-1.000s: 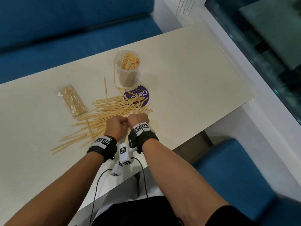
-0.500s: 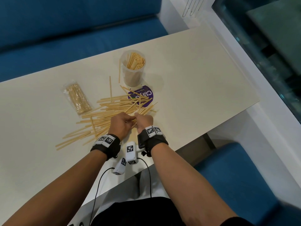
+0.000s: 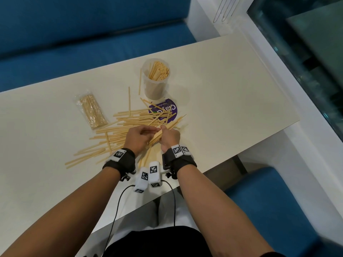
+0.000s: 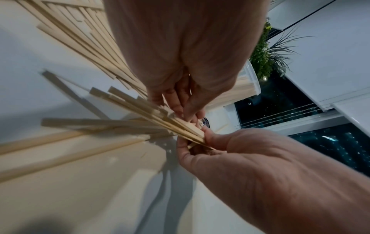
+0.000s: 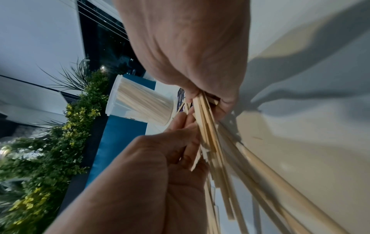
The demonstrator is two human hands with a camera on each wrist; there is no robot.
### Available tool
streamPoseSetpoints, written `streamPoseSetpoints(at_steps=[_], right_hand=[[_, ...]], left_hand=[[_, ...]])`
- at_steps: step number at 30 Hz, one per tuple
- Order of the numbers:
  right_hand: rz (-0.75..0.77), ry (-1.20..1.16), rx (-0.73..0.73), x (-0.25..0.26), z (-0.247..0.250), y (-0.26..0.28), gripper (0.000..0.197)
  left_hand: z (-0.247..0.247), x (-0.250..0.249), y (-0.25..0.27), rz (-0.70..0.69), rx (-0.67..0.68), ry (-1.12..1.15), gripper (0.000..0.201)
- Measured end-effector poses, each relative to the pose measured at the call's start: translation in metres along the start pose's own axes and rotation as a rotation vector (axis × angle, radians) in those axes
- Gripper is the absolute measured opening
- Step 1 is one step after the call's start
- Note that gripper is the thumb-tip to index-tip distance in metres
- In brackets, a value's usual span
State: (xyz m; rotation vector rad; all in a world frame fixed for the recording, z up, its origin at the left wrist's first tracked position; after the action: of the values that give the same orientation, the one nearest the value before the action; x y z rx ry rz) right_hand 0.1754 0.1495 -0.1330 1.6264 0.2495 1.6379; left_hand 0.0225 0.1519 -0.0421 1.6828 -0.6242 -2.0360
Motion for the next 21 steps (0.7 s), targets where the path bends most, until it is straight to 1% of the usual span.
streamPoseSetpoints(at_steps=[1,2,5,7,8,10,12,14,16,18,21], right_hand=[[0.029,-0.024,0.028,0.018,0.002,0.015,0.027],[0.048,-0.057,0.047,0.03,0.005,0.022,0.018],[0.027,-0.181,0.033,0.04,0.014,0.026,0.009],[0.027,-0.216,0.05,0.043,0.015,0.025,0.01],[0.04,-0.225,0.053,0.046,0.016,0.026,0.009],[0.081,-0.222,0.057,0.051,0.019,0.024,0.013],[0.153,-0.164,0.078,0.058,0.02,0.02,0.017],[0.239,-0.086,0.103,0.069,0.019,0.021,0.018],[0.306,-0.059,0.107,0.079,0.019,0.024,0.019],[0.368,-0.071,0.102,0.094,0.021,0.03,0.022],[0.471,-0.084,0.125,0.123,0.021,0.043,0.023]], left_hand=[[0.002,0.002,-0.001,0.015,-0.019,0.021,0.025],[0.004,0.004,-0.002,0.027,-0.039,0.04,0.024],[0.01,0.008,-0.003,0.047,-0.05,0.057,0.024],[0.013,0.009,-0.002,0.05,-0.04,0.033,0.021],[0.014,0.009,-0.002,0.047,-0.045,0.011,0.019],[0.018,0.011,-0.003,0.046,-0.069,-0.032,0.014],[0.019,0.012,-0.005,0.057,-0.075,-0.062,0.013],[0.015,0.011,-0.004,0.072,-0.034,-0.114,0.014],[0.008,0.009,-0.003,0.092,0.032,-0.172,0.017],[0.002,0.007,-0.002,0.118,0.074,-0.167,0.024],[-0.006,0.005,0.001,0.2,0.125,-0.02,0.036]])
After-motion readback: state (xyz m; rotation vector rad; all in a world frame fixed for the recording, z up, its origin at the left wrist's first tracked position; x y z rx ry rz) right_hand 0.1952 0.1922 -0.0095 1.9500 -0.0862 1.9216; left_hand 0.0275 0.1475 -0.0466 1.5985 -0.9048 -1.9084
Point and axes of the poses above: each hand's wrist, its own y-axis away from the middle knuckle, its own z-axis out of the back of the hand, x = y × z, the point moved 9 cm from there along -y, towards the middle knuckle, and after that the axes turned 11 degrees about z, right-handed, at the moved point
